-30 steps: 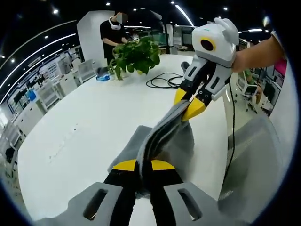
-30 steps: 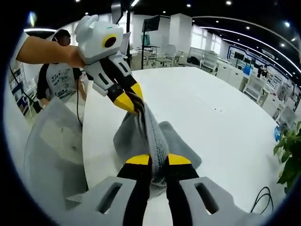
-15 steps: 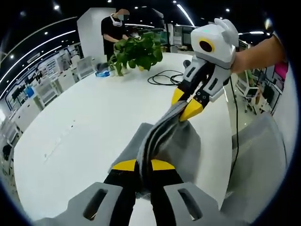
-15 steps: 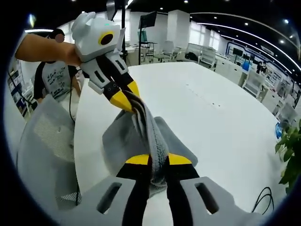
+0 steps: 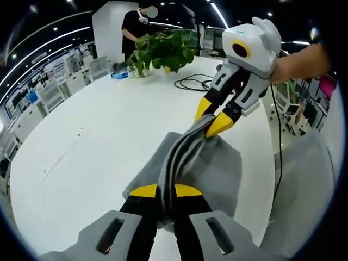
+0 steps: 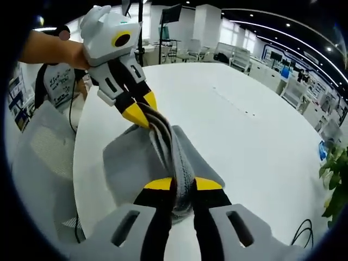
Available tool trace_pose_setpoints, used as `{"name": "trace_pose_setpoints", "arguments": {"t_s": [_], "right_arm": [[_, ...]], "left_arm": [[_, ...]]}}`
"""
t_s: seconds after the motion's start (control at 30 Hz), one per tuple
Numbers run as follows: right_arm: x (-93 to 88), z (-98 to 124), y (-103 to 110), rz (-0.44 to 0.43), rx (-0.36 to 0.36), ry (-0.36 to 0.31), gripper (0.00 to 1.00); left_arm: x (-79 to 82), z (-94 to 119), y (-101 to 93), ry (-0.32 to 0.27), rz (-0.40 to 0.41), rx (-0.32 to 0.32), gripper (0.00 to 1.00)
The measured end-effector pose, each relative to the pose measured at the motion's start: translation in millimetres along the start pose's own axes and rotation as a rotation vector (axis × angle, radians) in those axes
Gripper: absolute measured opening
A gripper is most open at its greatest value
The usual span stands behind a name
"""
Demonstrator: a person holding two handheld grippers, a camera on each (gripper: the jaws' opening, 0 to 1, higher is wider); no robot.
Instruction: Fold the towel on the table until its edges align and the towel forms a compact rectangular stack.
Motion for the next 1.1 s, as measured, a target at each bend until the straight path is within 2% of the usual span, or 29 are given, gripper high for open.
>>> {"name": "trace_pose_setpoints", "arguments": {"t_s": [0.27,0.37,0.67,0.8,1.07,1.1], "right_arm": [[-6.2,-11,-11,-0.037,-0.007,0.038,0.12],[-7.4,-15,-15,-0.065,-0.009,0.037,0.12],[-10.0,-20,-24,-0.064,-0.027,0.029,0.16],[-7.7,-15,-28,-0.084,-0.045,0.001,0.17],[-1.7,-4,-36,-0.067,-0.086,-0.059,0.16],[-0.7,-3,-36,-0.059,-0.09,-0.06,0.16]], "left_arm": [[-7.5,-18,5.4,0.046,0.007,-0.015,0.09],[-11.2,-24,6.7,0.068,0.01,-0.025,0.09],[-18.3,-36,9.1,0.114,0.009,-0.023,0.11],[-14.6,-37,12.0,0.085,-0.064,-0.003,0.14],[-9.0,-32,23.5,0.043,-0.115,0.057,0.21],[-5.6,-30,24.5,0.024,-0.12,0.067,0.22]]}}
Point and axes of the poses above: the point that each gripper's makers call its tool centre point, and the gripper's own axes: z roughly backward along the fingers, y roughly to its left, x roughly out of its top, the point moved 3 cm from there along z, roughly backward along the fingers, and after that the axes turned 7 degrees about x, right-handed, at the moved point
